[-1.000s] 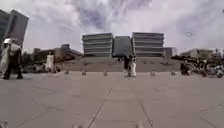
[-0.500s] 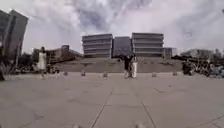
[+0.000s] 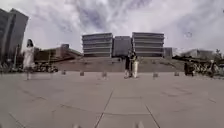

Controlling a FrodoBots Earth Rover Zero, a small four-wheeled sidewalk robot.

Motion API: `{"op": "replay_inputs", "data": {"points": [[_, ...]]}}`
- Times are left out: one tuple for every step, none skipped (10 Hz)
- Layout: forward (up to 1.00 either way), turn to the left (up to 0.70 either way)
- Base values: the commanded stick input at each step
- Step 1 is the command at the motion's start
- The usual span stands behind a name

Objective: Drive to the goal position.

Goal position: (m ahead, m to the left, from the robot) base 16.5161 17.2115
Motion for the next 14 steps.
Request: {"op": "replay_inputs", "data": {"points": [[0.61,0.00],[0.61,0.00],[0.61,0.00],[0.61,0.00],[0.61,0.00],[0.61,0.00],[0.61,0.00],[0.61,0.00],[0.61,0.00],[0.61,0.01],[0.61,0.02],[0.61,0.04],[0.61,0.05],[0.61,0.08]]}}
